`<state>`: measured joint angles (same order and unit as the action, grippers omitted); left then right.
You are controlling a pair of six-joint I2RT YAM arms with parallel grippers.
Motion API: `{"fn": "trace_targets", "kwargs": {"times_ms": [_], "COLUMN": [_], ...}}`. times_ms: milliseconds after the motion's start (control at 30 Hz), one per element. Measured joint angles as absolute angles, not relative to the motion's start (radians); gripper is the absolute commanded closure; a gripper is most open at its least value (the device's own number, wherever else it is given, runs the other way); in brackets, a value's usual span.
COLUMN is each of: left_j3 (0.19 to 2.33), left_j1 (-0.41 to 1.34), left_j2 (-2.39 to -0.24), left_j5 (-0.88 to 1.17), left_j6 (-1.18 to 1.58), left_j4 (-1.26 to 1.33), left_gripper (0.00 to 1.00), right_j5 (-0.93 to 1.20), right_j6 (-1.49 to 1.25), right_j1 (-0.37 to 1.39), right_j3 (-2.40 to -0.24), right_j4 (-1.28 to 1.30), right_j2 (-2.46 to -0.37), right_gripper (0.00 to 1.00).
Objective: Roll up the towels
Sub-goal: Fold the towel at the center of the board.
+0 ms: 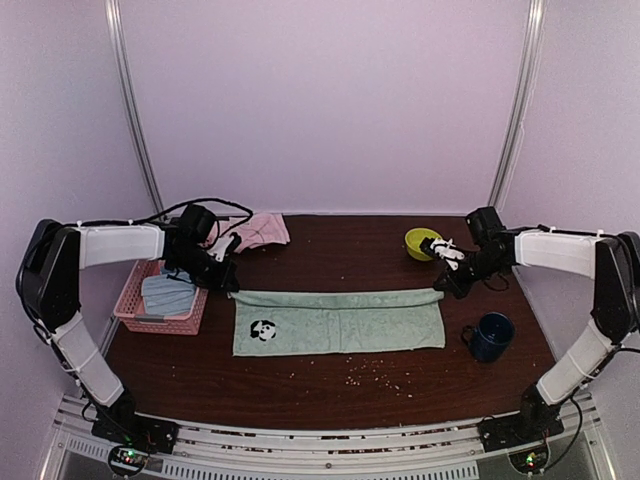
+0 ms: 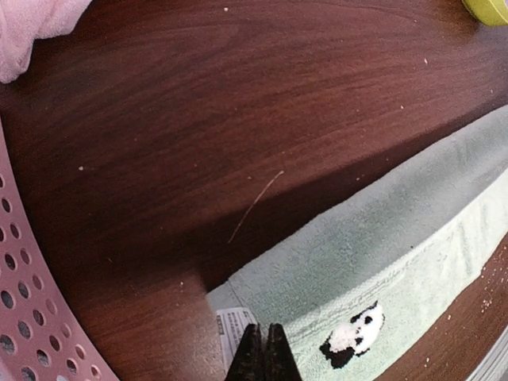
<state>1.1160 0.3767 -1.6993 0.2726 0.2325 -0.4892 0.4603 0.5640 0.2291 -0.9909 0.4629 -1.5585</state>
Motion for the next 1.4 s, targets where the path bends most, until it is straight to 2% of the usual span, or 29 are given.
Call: {"fn": "trace_targets", "kwargs": {"times_ms": [300, 1400], "left_j3": [1.087, 1.047], "left_j1": [0.377, 0.394], "left_j2": [-1.666, -1.671], "left_j5": [0.353, 0.367], "left_j6": [0.214, 0.196], "left_j4": [-0.555, -0.608], "left_gripper": [1.00, 1.00], "right_j5": [0.485, 0.530], "right_j6": [0.636, 0.776], "right_j1": [0.229, 0.229], "right_j3": [-0.931, -0.872], "right_j4": [0.503, 0.550], "right_j2": [-1.470, -1.470], "right_gripper": [1.00, 0.98]}}
